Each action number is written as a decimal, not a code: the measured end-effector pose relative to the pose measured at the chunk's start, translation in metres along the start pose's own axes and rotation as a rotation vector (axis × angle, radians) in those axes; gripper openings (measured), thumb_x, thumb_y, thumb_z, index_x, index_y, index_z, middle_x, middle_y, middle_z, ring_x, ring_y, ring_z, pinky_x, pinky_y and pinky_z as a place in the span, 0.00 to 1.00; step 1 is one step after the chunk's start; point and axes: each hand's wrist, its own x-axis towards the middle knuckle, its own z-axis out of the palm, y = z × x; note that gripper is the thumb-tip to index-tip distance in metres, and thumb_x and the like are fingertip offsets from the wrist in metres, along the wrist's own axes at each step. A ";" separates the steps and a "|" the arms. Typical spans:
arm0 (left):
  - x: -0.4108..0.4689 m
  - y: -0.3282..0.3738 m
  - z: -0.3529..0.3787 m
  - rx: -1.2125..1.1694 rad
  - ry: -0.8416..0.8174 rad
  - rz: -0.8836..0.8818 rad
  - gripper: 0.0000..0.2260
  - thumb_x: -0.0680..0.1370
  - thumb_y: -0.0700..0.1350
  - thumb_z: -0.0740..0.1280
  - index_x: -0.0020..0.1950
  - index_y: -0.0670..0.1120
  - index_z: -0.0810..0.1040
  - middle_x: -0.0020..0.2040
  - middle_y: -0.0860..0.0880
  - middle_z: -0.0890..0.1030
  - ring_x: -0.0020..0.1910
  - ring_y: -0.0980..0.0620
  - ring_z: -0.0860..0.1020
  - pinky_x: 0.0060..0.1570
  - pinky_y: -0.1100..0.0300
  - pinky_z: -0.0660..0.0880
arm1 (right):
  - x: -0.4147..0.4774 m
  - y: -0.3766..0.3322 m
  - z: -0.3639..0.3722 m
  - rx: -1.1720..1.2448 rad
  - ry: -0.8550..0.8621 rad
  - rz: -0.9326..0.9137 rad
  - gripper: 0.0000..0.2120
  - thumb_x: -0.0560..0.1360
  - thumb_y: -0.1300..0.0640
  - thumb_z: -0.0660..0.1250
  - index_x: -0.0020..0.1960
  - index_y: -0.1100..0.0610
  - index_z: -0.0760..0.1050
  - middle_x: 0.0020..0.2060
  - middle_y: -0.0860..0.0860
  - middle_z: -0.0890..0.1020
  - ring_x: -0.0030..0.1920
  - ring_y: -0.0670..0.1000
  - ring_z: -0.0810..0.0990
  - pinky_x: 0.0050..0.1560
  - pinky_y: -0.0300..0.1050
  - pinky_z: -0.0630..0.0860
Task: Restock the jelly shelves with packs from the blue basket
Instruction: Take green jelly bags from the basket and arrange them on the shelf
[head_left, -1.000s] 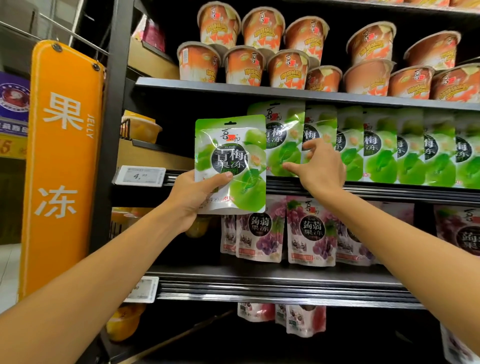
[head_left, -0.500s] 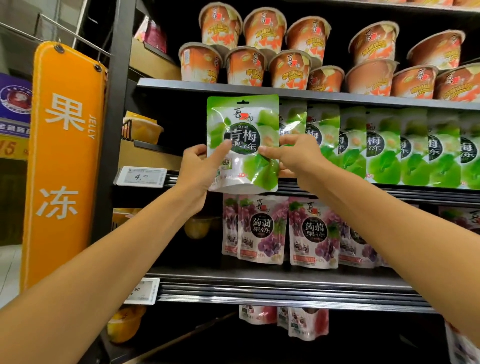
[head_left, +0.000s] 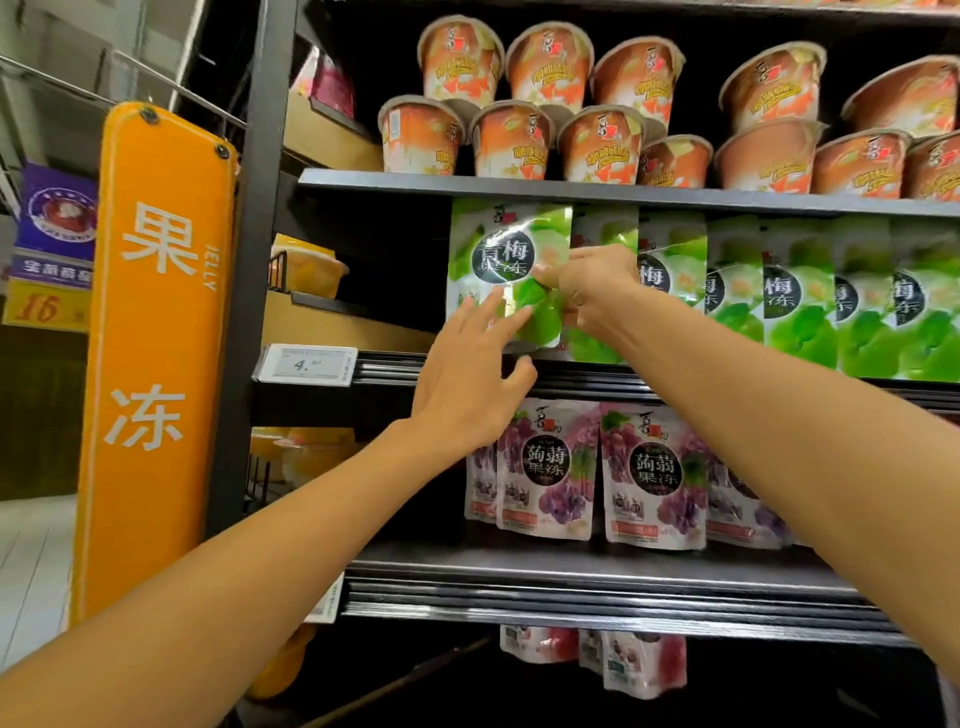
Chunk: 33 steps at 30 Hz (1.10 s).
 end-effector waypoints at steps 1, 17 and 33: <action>0.000 0.000 0.003 0.009 -0.036 -0.017 0.25 0.82 0.50 0.61 0.78 0.53 0.60 0.81 0.50 0.53 0.80 0.50 0.50 0.78 0.51 0.51 | 0.000 0.002 0.002 -0.038 0.014 -0.037 0.11 0.69 0.63 0.78 0.48 0.60 0.78 0.49 0.59 0.84 0.48 0.59 0.84 0.51 0.56 0.82; -0.008 0.006 0.022 0.025 -0.022 -0.069 0.22 0.81 0.51 0.59 0.76 0.56 0.64 0.80 0.47 0.58 0.78 0.50 0.57 0.77 0.48 0.41 | -0.010 0.028 -0.030 -0.428 0.042 -0.329 0.14 0.73 0.68 0.72 0.57 0.60 0.77 0.50 0.61 0.83 0.38 0.55 0.85 0.40 0.50 0.84; -0.061 0.033 0.024 -0.472 0.086 -0.105 0.12 0.79 0.38 0.64 0.60 0.49 0.79 0.59 0.55 0.80 0.58 0.61 0.76 0.61 0.69 0.71 | -0.067 0.086 -0.077 -0.263 -0.048 -0.402 0.04 0.74 0.60 0.68 0.44 0.52 0.80 0.34 0.50 0.83 0.35 0.47 0.81 0.41 0.49 0.82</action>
